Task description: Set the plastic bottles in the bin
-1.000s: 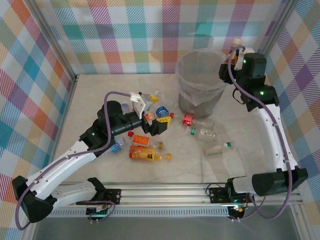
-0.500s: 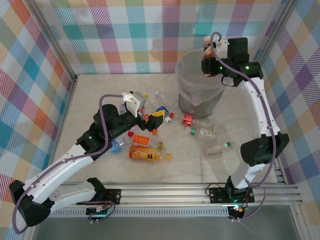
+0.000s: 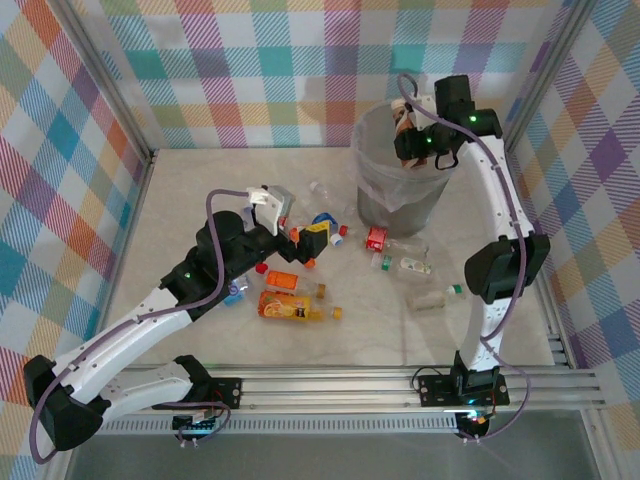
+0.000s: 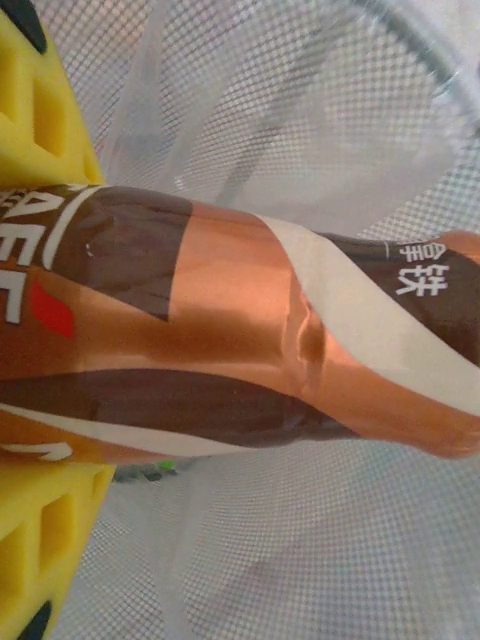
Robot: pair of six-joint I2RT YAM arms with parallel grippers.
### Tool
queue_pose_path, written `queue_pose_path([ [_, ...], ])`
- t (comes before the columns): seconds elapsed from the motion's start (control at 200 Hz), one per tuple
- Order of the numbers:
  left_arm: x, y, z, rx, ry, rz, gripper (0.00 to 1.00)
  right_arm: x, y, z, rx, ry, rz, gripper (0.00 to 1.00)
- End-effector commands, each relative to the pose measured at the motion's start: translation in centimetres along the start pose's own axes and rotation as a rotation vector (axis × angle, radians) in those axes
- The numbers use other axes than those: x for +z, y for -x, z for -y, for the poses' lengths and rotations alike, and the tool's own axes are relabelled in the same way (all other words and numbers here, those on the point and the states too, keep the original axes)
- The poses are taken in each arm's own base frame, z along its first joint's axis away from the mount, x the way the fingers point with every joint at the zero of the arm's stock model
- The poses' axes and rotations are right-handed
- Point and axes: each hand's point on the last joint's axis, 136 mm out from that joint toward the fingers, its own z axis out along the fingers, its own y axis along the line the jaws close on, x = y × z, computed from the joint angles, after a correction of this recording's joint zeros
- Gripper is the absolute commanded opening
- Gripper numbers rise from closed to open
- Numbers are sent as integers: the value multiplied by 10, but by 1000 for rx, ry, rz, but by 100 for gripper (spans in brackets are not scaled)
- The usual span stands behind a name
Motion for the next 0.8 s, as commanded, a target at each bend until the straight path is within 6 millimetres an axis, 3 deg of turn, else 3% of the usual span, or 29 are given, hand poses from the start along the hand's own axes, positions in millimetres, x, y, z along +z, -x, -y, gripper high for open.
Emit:
queue_pose_path([
  [0.0, 1, 7, -10, -33, 46, 42, 100, 9, -14, -1, -33, 12, -81, 48],
  [0.45, 0, -3, -3, 43, 5, 1, 100, 45, -48, 12, 71, -35, -252, 48],
  [0.605, 0, -5, -6, 56, 20, -6, 100, 50, -54, 10, 118, -25, -277, 53],
  [0.795, -2, -3, 6, 68, -40, -16, 100, 48, -52, 8, 169, -24, -267, 62],
])
